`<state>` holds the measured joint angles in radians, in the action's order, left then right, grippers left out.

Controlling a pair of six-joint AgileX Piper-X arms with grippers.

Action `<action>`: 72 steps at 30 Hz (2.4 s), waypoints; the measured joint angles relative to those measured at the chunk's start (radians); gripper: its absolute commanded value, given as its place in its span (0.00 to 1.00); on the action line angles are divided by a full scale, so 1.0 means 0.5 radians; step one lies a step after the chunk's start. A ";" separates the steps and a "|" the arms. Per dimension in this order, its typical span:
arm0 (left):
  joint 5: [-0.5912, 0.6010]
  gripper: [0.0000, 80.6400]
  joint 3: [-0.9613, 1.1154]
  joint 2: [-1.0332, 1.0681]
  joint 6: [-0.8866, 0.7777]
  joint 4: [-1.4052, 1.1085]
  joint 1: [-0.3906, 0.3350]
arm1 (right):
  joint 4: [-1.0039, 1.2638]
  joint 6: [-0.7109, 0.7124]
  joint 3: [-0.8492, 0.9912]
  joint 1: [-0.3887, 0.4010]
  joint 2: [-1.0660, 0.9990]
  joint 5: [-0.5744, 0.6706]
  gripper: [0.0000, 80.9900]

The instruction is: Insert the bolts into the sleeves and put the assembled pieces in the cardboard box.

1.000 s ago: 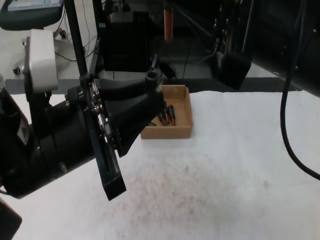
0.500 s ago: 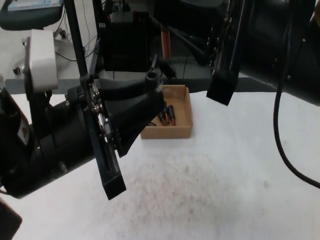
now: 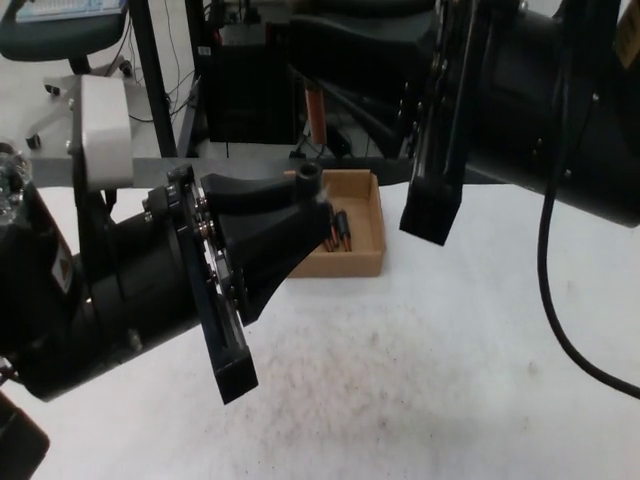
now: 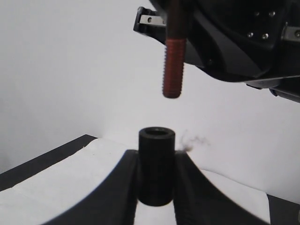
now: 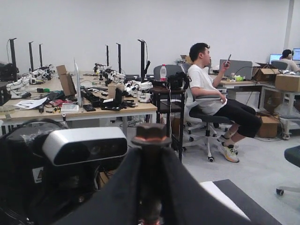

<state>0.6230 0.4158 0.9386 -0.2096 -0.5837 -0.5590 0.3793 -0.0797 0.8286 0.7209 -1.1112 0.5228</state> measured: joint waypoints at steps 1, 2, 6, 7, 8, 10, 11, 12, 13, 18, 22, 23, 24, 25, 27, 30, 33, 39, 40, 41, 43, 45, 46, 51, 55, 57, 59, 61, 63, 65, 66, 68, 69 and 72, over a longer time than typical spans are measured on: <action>0.000 0.00 0.000 0.000 0.000 0.000 0.000 | -0.013 0.000 0.000 0.000 0.000 0.000 0.01; 0.000 0.00 0.000 0.000 0.000 0.000 0.000 | -0.014 0.000 0.000 0.000 -0.007 0.000 0.01; 0.000 0.00 0.000 0.000 -0.004 0.000 0.000 | -0.014 0.000 0.000 0.005 -0.047 0.000 0.01; 0.000 0.00 0.000 0.000 -0.003 0.000 0.000 | -0.014 0.000 0.000 0.005 -0.055 0.000 0.01; 0.000 0.00 0.000 0.000 -0.003 0.000 0.000 | -0.014 0.000 0.000 0.005 -0.064 0.000 0.01; 0.000 0.00 0.000 0.000 -0.003 0.000 0.000 | -0.014 0.000 0.000 0.005 -0.079 0.000 0.01; 0.000 0.00 0.000 0.000 -0.003 -0.009 0.000 | -0.014 0.000 0.000 0.005 -0.082 0.000 0.01; 0.000 0.00 0.000 0.000 -0.003 -0.013 0.000 | -0.014 0.000 0.000 0.005 -0.082 0.000 0.01; 0.000 0.00 -0.004 0.000 -0.007 -0.018 0.000 | -0.009 0.000 0.000 0.005 -0.082 0.000 0.01; 0.000 0.00 -0.004 0.000 -0.014 -0.047 0.000 | 0.005 0.000 0.000 0.005 -0.082 0.000 0.01; -0.060 0.00 -0.008 0.000 -0.045 -0.104 0.000 | 0.004 0.000 0.000 0.015 -0.088 0.000 0.01; -0.121 0.00 -0.008 0.000 -0.086 -0.188 0.000 | 0.004 0.000 0.000 0.015 -0.087 0.000 0.01; -0.149 0.00 -0.008 0.000 -0.099 -0.219 0.000 | -0.004 0.000 0.000 0.015 -0.091 0.000 0.01; -0.170 0.00 -0.008 0.000 -0.111 -0.262 0.000 | -0.007 0.000 0.000 0.015 -0.094 0.000 0.01; -0.195 0.00 -0.008 0.000 -0.125 -0.310 0.000 | -0.007 0.000 0.000 0.015 -0.096 0.000 0.01; -0.196 0.00 -0.008 0.000 -0.153 -0.314 0.000 | -0.007 0.000 0.000 0.015 -0.096 0.000 0.01; -0.196 0.00 -0.008 0.000 -0.156 -0.314 0.000 | -0.007 0.000 0.000 0.015 -0.096 0.000 0.01; -0.196 0.00 -0.008 0.000 -0.162 -0.314 0.000 | -0.007 0.000 0.000 0.015 -0.096 0.000 0.21; -0.196 0.00 -0.008 0.000 -0.162 -0.314 0.000 | -0.007 0.000 0.000 0.015 -0.096 0.000 0.29; -0.196 0.00 -0.008 0.000 -0.162 -0.314 0.000 | -0.007 0.000 0.000 0.015 -0.096 0.000 0.38; -0.207 0.00 -0.008 0.000 -0.165 -0.330 0.000 | -0.012 0.000 0.000 0.015 -0.096 -0.006 0.52; -0.211 0.00 -0.008 0.000 -0.166 -0.346 0.000 | -0.012 0.003 0.000 0.015 -0.096 -0.030 0.58; -0.211 0.00 -0.008 0.000 -0.166 -0.346 0.000 | -0.012 0.003 0.000 0.015 -0.096 -0.046 0.58; -0.211 0.00 -0.008 0.000 -0.166 -0.350 0.000 | -0.012 0.003 0.000 0.015 -0.096 -0.059 0.58; -0.211 0.00 -0.008 0.000 -0.166 -0.345 0.000 | -0.012 0.003 0.000 0.015 -0.096 -0.063 0.58; -0.211 0.00 -0.008 0.000 -0.166 -0.323 0.000 | -0.012 0.003 0.000 0.015 -0.096 -0.062 0.58; -0.211 0.00 -0.008 0.000 -0.166 -0.265 0.000 | 0.023 0.003 0.000 0.015 -0.096 -0.071 0.58; -0.211 0.00 -0.008 0.000 -0.166 -0.217 0.007 | 0.095 -0.029 0.000 0.015 -0.096 -0.105 0.55; -0.211 0.00 -0.008 0.000 -0.166 -0.118 0.012 | 0.216 -0.084 0.000 0.015 -0.096 -0.137 0.42; -0.211 0.00 -0.008 0.000 -0.166 -0.014 0.011 | 0.261 -0.141 0.000 0.010 -0.096 -0.194 0.17; -0.211 0.00 -0.008 0.000 -0.166 0.026 0.011 | 0.263 -0.147 0.000 0.006 -0.096 -0.207 0.03; -0.211 0.00 0.019 0.004 -0.162 0.218 0.011 | 0.248 -0.157 0.000 -0.007 -0.096 -0.219 0.01; -0.211 0.00 0.042 0.004 -0.113 0.303 0.011 | 0.229 -0.163 0.000 -0.017 -0.096 -0.223 0.01; -0.246 0.00 0.198 0.049 0.010 0.649 0.025 | 0.111 -0.164 0.000 -0.065 -0.096 -0.262 0.01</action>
<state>0.5000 0.5147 0.9631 -0.2047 -0.2590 -0.5463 0.4349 -0.1615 0.8286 0.6884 -1.1592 0.3919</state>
